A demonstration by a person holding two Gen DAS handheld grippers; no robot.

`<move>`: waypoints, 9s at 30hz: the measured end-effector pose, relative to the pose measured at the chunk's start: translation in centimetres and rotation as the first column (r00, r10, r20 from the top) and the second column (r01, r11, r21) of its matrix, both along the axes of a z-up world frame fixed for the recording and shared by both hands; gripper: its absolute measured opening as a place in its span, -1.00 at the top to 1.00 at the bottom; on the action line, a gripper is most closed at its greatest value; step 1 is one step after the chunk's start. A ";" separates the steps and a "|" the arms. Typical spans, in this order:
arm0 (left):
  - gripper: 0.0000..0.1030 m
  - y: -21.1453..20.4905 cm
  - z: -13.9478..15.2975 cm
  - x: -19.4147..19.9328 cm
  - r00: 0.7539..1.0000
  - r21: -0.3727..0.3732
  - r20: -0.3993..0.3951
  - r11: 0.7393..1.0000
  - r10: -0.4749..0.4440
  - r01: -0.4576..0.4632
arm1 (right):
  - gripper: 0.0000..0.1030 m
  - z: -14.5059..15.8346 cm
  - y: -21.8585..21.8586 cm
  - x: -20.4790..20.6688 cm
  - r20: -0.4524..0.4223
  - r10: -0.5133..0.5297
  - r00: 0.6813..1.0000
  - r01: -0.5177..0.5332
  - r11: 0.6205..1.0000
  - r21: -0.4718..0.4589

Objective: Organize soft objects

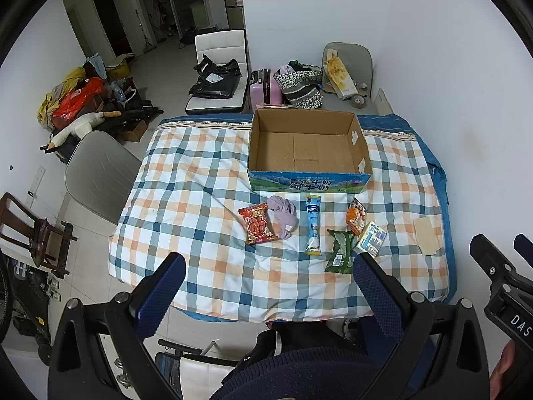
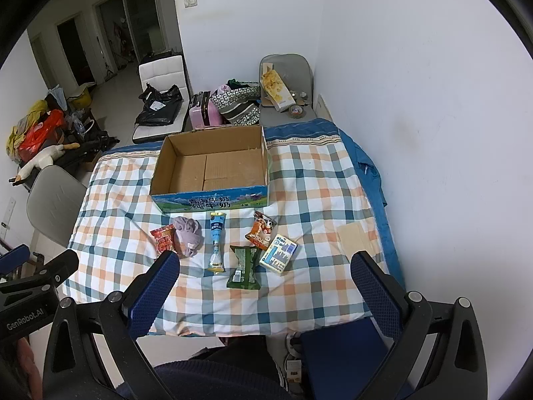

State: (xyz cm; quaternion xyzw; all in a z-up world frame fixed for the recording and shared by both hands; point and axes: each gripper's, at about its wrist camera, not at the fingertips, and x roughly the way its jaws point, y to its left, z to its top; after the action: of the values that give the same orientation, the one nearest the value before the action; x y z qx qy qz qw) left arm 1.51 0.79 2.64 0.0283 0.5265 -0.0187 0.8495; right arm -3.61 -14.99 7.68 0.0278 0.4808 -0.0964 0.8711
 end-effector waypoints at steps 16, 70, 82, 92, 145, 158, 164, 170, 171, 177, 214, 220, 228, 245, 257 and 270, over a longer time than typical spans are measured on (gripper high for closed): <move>-1.00 0.0 -0.1 0.4 1.000 -0.005 0.005 1.000 -0.004 0.004 | -1.00 0.0 -0.1 1.1 -0.002 -0.002 1.000 0.002 1.000 0.010; 0.33 -19.9 -42.5 14.3 0.735 -0.100 -0.621 0.958 -0.272 0.270 | -0.31 -51.7 -18.0 11.6 -0.663 -0.139 0.735 0.341 0.922 0.184; 0.37 -15.2 -33.2 14.8 0.820 -0.117 -0.517 0.970 -0.244 0.215 | -0.28 -50.5 -15.4 10.2 -0.619 -0.042 0.784 0.233 0.945 0.231; 0.38 -12.8 -20.6 19.2 0.903 -0.233 -0.313 0.946 -0.293 0.227 | -0.28 -40.3 -12.6 13.0 -0.431 0.013 0.902 0.125 0.948 0.291; -0.30 -9.5 -35.1 49.1 0.853 -0.304 -0.472 0.949 -0.225 0.082 | -0.68 -41.9 -3.0 50.6 -0.418 0.184 0.890 -0.124 0.978 0.168; -0.80 -6.7 -29.8 45.0 0.946 -0.119 -0.290 0.986 -0.144 0.113 | -1.00 -39.9 -3.2 46.4 -0.414 0.113 0.903 -0.057 0.988 0.146; -0.80 -5.5 -26.5 42.0 0.972 -0.093 -0.206 0.991 -0.116 0.098 | -1.00 -36.6 -2.1 43.7 -0.365 0.101 0.926 -0.069 0.993 0.100; -0.80 -4.2 -22.9 38.8 0.986 -0.104 -0.139 0.992 -0.088 0.074 | -1.00 -32.0 -1.6 40.5 -0.280 0.085 0.956 -0.070 0.996 0.063; -0.80 -3.9 -22.3 38.1 0.988 -0.108 -0.127 0.992 -0.084 0.070 | -1.00 -31.2 -1.5 39.8 -0.266 0.083 0.960 -0.069 0.996 0.063; -0.80 -3.2 -19.0 34.3 0.994 -0.106 -0.082 0.992 -0.077 0.068 | -1.00 -26.7 -1.6 35.8 -0.188 0.078 0.979 -0.067 0.996 0.066; -0.80 -2.5 -40.3 24.0 0.861 -0.061 -0.505 0.993 0.053 -0.097 | -1.00 -47.0 -12.0 25.3 -0.504 -0.121 0.855 0.260 0.941 0.215; 0.02 -4.3 -41.2 23.6 0.861 -0.040 -0.508 0.999 0.005 -0.029 | -0.92 -47.4 -11.7 25.5 -0.497 -0.105 0.862 0.238 0.948 0.213; 0.24 -4.0 -42.8 22.7 0.854 -0.050 -0.520 0.998 -0.005 -0.025 | -0.64 -47.7 -10.4 25.9 -0.505 -0.070 0.860 0.199 0.958 0.206; 0.33 -6.6 -41.8 17.4 0.846 -0.077 -0.527 0.996 -0.078 0.044 | 0.06 -48.1 -7.2 19.6 -0.617 0.052 0.786 0.119 0.965 0.232; 0.32 -10.4 -44.0 16.5 0.849 -0.032 -0.523 0.997 -0.077 0.070 | -0.05 -49.3 -7.1 17.2 -0.641 0.125 0.757 0.047 0.969 0.244; 0.33 -9.0 -31.6 15.4 0.909 -0.110 -0.381 0.985 -0.167 0.135 | 0.14 -39.5 -3.7 18.3 -0.528 0.145 0.837 0.002 0.964 0.268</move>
State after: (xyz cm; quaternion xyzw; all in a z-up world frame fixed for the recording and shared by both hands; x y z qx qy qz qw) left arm 16.95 -8.26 -28.95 0.0301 0.6795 -0.1111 0.7246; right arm 14.74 -18.73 -31.85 0.0939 0.7166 -0.0042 0.6911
